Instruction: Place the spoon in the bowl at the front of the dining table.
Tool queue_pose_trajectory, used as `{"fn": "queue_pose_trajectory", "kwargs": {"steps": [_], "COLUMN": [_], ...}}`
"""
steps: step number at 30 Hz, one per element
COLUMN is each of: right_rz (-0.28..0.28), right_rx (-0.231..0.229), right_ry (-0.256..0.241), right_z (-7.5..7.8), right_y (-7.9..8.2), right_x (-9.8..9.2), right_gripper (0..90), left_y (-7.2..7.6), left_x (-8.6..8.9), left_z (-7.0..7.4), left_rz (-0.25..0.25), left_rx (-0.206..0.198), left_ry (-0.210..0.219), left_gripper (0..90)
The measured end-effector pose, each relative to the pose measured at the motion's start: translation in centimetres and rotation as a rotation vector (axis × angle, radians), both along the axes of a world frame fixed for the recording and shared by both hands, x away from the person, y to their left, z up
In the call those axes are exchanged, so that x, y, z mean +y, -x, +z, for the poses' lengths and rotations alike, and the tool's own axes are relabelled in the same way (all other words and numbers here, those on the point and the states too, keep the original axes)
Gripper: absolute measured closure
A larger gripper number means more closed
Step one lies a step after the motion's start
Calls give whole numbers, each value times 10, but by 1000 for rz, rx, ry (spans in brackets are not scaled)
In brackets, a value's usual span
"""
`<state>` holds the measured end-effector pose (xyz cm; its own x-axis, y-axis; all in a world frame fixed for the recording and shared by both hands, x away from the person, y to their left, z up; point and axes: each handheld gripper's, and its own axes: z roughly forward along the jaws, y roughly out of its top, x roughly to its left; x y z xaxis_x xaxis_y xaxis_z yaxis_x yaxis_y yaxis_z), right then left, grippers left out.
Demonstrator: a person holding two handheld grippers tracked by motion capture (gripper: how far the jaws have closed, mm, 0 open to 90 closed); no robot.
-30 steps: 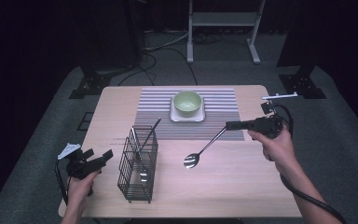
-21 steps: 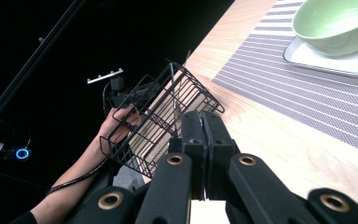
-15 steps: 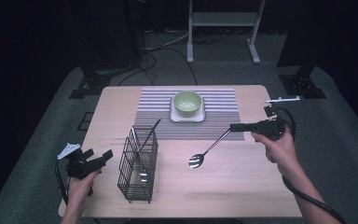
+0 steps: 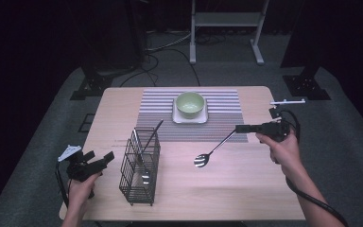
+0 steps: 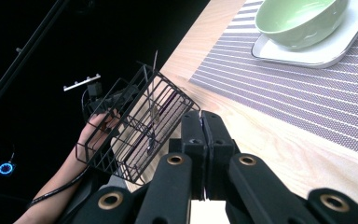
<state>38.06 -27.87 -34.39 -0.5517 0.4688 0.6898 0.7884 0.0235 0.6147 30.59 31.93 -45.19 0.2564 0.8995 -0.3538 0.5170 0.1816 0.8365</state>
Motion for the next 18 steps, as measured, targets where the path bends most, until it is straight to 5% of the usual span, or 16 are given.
{"fn": "queue_pose_trajectory", "kwargs": {"steps": [18], "right_rz": [-59], "right_rx": [1], "right_ry": [3], "right_z": [-9], "right_y": [-14], "right_x": [-4], "right_gripper": [889], "left_y": [1], "left_x": [2], "left_z": [0], "left_rz": [7], "left_rx": [-3], "left_ry": [2], "left_gripper": [10]}}
